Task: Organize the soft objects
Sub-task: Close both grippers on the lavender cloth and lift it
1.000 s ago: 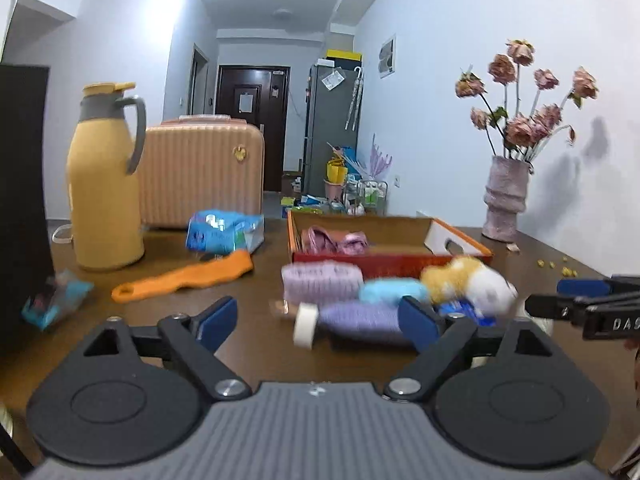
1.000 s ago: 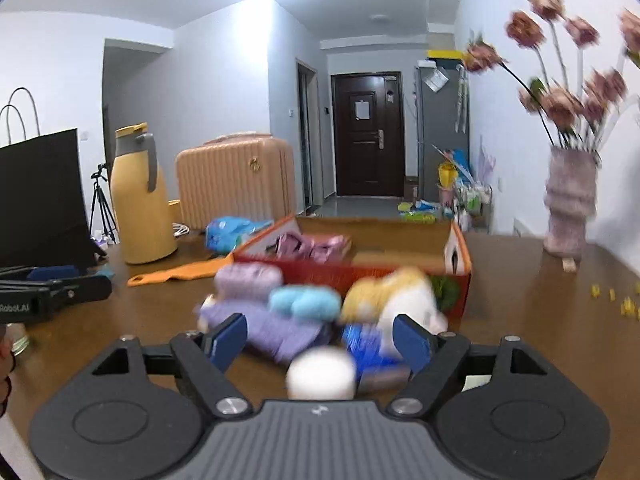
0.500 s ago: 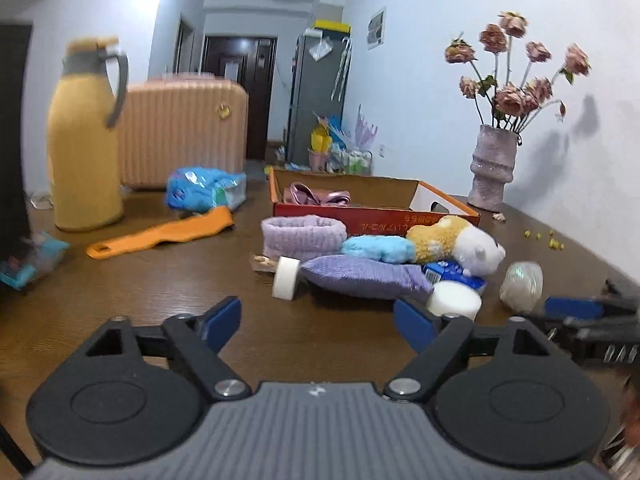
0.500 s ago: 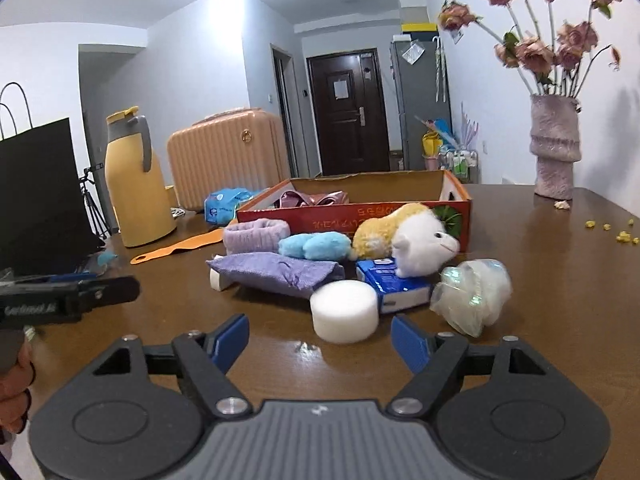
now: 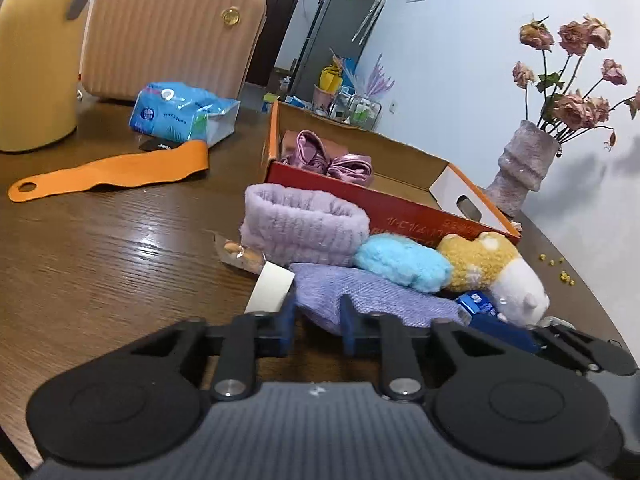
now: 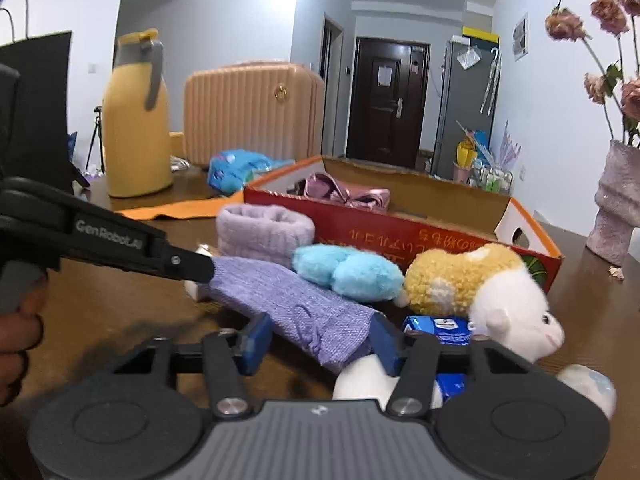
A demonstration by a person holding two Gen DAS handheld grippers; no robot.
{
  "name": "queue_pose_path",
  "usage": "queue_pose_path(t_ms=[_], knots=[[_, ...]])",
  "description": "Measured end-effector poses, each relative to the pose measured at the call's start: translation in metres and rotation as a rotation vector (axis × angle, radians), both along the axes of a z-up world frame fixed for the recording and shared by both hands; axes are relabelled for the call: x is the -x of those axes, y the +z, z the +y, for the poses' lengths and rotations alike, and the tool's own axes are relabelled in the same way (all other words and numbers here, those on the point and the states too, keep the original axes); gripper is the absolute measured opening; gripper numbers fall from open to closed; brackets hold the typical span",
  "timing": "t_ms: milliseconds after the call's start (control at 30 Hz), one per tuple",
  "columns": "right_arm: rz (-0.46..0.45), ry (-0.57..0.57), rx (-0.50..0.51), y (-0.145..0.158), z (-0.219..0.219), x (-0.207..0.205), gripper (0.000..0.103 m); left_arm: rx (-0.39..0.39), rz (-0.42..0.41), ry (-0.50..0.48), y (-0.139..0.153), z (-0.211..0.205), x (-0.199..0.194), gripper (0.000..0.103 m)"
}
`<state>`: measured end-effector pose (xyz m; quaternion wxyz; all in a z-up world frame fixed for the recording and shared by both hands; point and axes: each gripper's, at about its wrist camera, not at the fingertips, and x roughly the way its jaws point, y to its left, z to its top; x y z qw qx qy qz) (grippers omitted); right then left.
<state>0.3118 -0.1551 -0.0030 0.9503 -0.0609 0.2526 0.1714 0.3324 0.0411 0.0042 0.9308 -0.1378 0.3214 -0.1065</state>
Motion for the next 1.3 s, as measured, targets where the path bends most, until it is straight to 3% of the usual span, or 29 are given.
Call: queue_pose_path(t_ms=[33, 100, 233, 367, 467, 533, 567, 600, 633, 700, 767, 867, 933, 967, 1000, 1033, 1100, 1300], knots=[[0.015, 0.016, 0.003, -0.003, 0.002, -0.004, 0.025, 0.01, 0.0, -0.004, 0.0, 0.001, 0.0, 0.012], [0.013, 0.036, 0.004, -0.004, 0.004, -0.004, 0.015, 0.028, -0.013, -0.024, 0.002, 0.002, 0.003, 0.008], [-0.036, 0.075, 0.004, 0.008, 0.007, 0.015, 0.014, 0.011, -0.042, -0.038, 0.016, 0.005, 0.026, 0.006], [-0.06, 0.166, 0.014, 0.028, 0.005, 0.07, 0.014, 0.001, -0.084, -0.087, 0.029, 0.019, 0.087, 0.006], [0.01, 0.234, -0.014, 0.022, -0.004, 0.116, 0.016, -0.001, -0.039, -0.135, 0.014, 0.024, 0.136, 0.009], [0.077, 0.245, -0.056, 0.014, -0.013, 0.138, 0.023, 0.016, -0.015, -0.155, 0.005, 0.025, 0.163, 0.018], [0.092, 0.251, -0.091, 0.013, -0.02, 0.149, 0.028, 0.023, -0.007, -0.15, 0.003, 0.026, 0.174, 0.037], [0.087, 0.241, -0.122, 0.015, -0.026, 0.158, 0.04, 0.027, -0.008, -0.143, 0.002, 0.028, 0.181, 0.047], [0.067, 0.219, -0.155, 0.02, -0.033, 0.167, 0.045, 0.028, -0.016, -0.131, 0.003, 0.03, 0.186, 0.046], [0.039, 0.188, -0.224, 0.026, -0.041, 0.172, 0.045, 0.043, -0.036, -0.118, 0.007, 0.033, 0.187, 0.047], [0.073, 0.104, -0.278, 0.021, -0.049, 0.16, 0.045, 0.044, -0.041, -0.116, 0.006, 0.032, 0.18, 0.049], [0.119, 0.01, -0.27, 0.003, -0.049, 0.142, 0.045, 0.024, 0.009, -0.113, -0.005, 0.023, 0.165, 0.052], [0.131, -0.005, -0.294, -0.006, -0.048, 0.136, 0.045, 0.014, 0.052, -0.106, -0.013, 0.019, 0.161, 0.05], [0.138, -0.006, -0.299, -0.011, -0.048, 0.133, 0.045, 0.026, 0.055, -0.108, -0.016, 0.019, 0.162, 0.041], [0.15, -0.009, -0.295, -0.015, -0.045, 0.131, 0.045, 0.043, 0.055, -0.119, -0.017, 0.019, 0.163, 0.025], [0.156, -0.006, -0.289, -0.018, -0.043, 0.131, 0.045, 0.056, 0.053, -0.126, -0.018, 0.021, 0.164, 0.02], [0.136, 0.003, -0.269, -0.021, -0.038, 0.134, 0.045, 0.06, 0.057, -0.108, -0.021, 0.022, 0.163, 0.016], [0.05, 0.042, -0.111, -0.025, -0.016, 0.144, 0.02, 0.048, 0.042, -0.135, -0.022, 0.018, 0.166, 0.009]])
